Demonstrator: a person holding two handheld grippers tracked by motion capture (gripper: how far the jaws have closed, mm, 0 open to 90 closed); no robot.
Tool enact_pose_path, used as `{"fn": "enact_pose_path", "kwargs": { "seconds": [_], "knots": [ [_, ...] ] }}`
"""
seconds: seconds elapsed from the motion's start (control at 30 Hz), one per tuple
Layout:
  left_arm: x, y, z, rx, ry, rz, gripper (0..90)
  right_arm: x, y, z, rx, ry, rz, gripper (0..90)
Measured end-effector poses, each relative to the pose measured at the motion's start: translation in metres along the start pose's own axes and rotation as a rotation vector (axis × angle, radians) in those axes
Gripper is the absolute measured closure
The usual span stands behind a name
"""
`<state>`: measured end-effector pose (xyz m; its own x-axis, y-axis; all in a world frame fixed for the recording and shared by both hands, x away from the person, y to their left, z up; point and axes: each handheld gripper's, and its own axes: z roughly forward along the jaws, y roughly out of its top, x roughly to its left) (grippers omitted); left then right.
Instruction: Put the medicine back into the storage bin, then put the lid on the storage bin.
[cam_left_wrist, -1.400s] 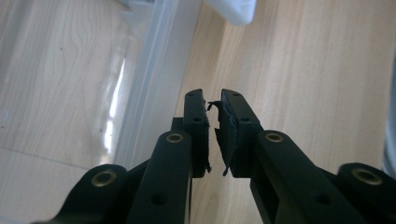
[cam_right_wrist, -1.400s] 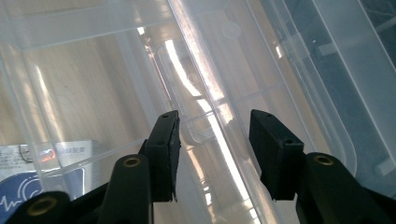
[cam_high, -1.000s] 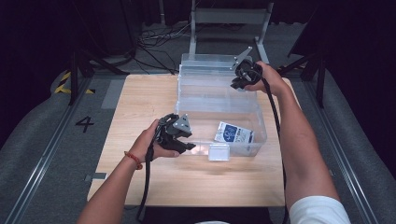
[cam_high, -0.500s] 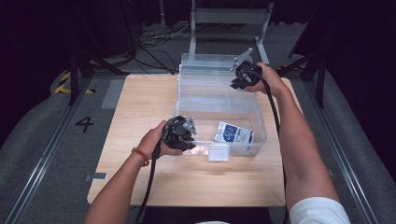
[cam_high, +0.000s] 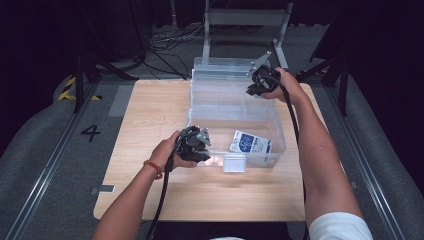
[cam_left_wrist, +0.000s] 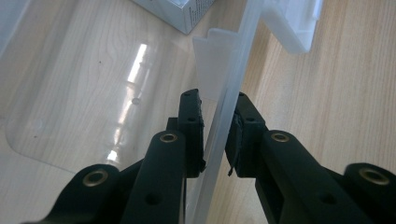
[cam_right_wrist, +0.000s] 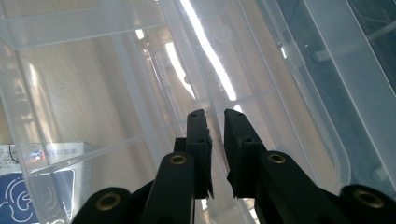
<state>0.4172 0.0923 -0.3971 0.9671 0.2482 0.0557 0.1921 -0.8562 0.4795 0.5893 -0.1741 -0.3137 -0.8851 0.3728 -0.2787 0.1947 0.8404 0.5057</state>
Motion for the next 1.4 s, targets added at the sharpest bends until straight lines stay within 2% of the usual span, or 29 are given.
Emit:
{"fn": "enact_pose_path", "kwargs": {
  "seconds": [0.1, 0.27, 0.5, 0.57, 0.67, 0.73, 1.0, 1.1, 1.33, 1.4],
  "knots": [
    [-0.001, -0.002, 0.000, -0.012, 0.007, 0.004, 77.0, 0.000, 0.000, 0.000, 0.003, 0.005, -0.003, 81.8],
    [-0.005, -0.003, 0.000, -0.032, 0.021, -0.016, 76.5, 0.001, 0.001, -0.001, 0.008, 0.016, -0.017, 83.3],
    [-0.007, -0.004, 0.001, -0.036, 0.036, -0.017, 75.9, 0.002, 0.004, -0.002, 0.018, 0.028, -0.044, 85.1],
    [-0.008, -0.005, 0.001, -0.042, 0.041, -0.029, 75.6, 0.003, 0.005, -0.003, 0.020, 0.026, -0.047, 85.8],
    [-0.008, -0.006, 0.001, -0.043, 0.044, -0.021, 75.1, 0.004, 0.006, -0.006, 0.028, 0.033, -0.069, 86.8],
    [-0.010, -0.007, 0.001, -0.049, 0.049, -0.025, 74.2, 0.005, 0.006, -0.007, 0.041, 0.049, -0.091, 87.5],
    [-0.013, -0.008, 0.001, -0.040, 0.049, -0.046, 72.6, 0.013, 0.011, -0.016, 0.070, 0.049, -0.163, 89.5],
    [-0.014, -0.008, 0.001, -0.046, 0.046, -0.045, 72.5, 0.016, 0.011, -0.018, 0.065, 0.053, -0.173, 89.8],
    [-0.013, -0.008, 0.001, -0.040, 0.044, -0.040, 72.3, 0.018, 0.010, -0.026, 0.044, 0.081, -0.159, 90.0],
    [-0.013, -0.008, 0.001, -0.040, 0.045, -0.041, 72.3, 0.020, 0.011, -0.028, 0.043, 0.073, -0.169, 90.0]
  ]
}}
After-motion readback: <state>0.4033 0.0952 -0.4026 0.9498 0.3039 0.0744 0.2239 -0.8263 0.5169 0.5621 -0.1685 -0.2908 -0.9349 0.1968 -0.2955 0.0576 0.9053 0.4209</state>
